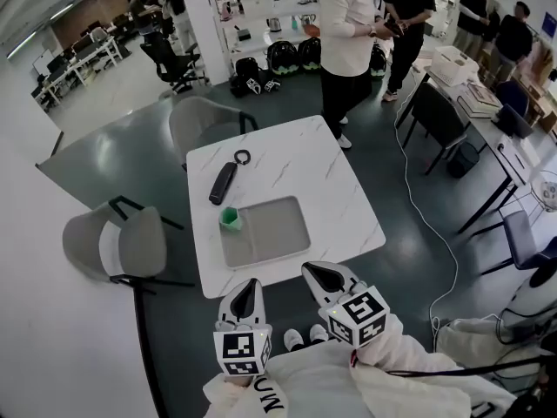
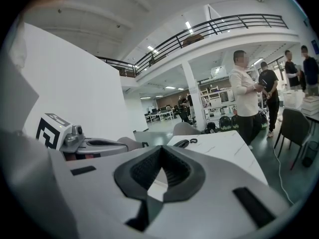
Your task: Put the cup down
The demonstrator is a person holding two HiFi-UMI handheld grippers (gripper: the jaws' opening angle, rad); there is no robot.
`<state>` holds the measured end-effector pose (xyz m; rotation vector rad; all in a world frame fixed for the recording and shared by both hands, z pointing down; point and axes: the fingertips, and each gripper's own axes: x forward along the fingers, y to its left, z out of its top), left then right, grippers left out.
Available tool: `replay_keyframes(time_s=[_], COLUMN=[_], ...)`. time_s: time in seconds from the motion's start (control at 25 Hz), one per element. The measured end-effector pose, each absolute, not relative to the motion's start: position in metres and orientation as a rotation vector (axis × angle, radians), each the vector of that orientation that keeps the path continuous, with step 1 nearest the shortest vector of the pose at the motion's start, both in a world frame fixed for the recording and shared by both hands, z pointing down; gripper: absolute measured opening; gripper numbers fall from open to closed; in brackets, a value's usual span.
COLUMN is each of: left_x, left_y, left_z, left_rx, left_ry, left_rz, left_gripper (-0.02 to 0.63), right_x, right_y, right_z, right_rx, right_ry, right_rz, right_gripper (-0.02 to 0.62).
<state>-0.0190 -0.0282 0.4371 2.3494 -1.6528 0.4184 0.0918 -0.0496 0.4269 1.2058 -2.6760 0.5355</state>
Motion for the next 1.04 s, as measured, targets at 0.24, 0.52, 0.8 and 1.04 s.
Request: replay_keyframes(time_s=[0.24,0.52,0.8,1.04], left_x=[-0.016,-0.013,-0.01,-0.007], left_y=[-0.027,-0.026,-0.026,-0.028], left_z=[0.437,0.439,0.439,0.441], left_rx=[2.337,2.338,2.332,2.327], left_ry=[-1.66,-1.662,-1.659,-1.654], left_rz=[0.427,0.433,0.443,0.447], left_gripper=[0.011,0.011,0.011,0.011], right_x=[0.096,0.1,0.101,0.102], right_y=[-0.05,-0.051,-0.051,-0.054], right_z=[0.432,0.436,0.441,0.443], right_rx=[1.204,1.209,1.189,1.175], right_ry=[-2.658,-2.648,-2.623,-2.623], right_rz=[0.536,0.54,0.557,0.566], right_gripper=[0.006,0.005,0.005,0.005])
